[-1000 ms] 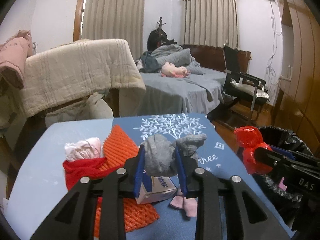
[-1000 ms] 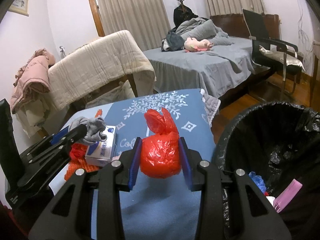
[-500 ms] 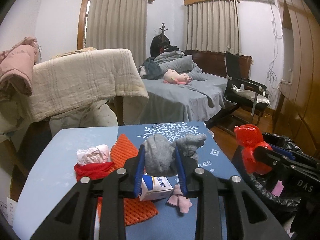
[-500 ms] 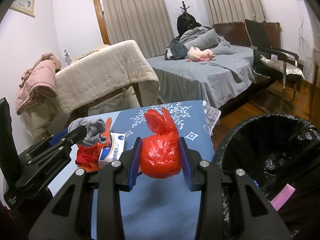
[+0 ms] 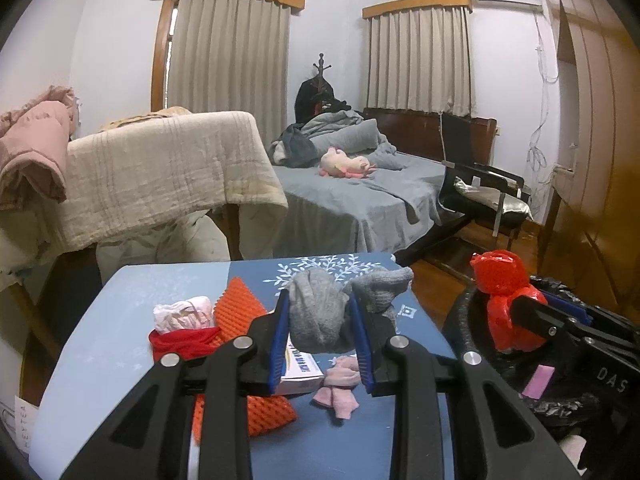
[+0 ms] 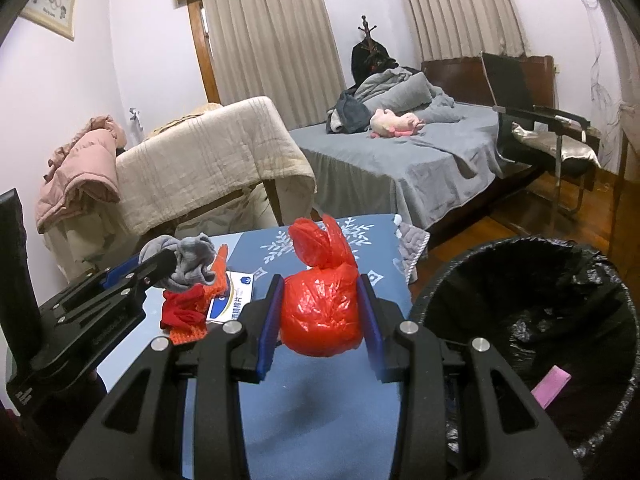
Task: Collect trash
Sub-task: 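Carry the red bag and gray cloth toward the black bin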
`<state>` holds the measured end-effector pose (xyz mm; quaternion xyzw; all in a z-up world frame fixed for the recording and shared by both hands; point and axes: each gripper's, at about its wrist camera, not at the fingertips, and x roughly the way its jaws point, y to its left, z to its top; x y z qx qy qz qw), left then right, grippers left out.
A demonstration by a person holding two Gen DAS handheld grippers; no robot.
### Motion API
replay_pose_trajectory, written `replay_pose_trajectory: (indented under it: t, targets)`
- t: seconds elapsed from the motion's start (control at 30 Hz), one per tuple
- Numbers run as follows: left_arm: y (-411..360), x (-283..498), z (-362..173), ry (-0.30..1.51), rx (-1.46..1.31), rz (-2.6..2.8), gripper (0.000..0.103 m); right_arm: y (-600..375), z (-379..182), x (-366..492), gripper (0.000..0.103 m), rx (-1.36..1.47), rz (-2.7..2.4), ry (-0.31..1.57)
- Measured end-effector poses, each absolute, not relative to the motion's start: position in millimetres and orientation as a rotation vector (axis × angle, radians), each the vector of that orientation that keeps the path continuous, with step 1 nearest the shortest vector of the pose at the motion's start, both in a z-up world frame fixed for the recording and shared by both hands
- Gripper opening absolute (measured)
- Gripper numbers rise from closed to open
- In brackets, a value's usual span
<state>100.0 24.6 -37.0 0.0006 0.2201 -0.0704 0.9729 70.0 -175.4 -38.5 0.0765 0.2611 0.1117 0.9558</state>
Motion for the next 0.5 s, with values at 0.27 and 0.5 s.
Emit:
replay_pose_trajectory:
  t: [0.27,0.5]
  targets:
    - [6.1,90.3,-29.3,0.426,0.014,-0.18,0.029,-194.8,-30.5,52.8,0.036,0.153,0.182,0.503]
    - [-15.0,84.9,-23.7,0.418,0.024,-0.223,0.029,-216.9,-26.0,42.2,0.036,0.164,0.137,0.482]
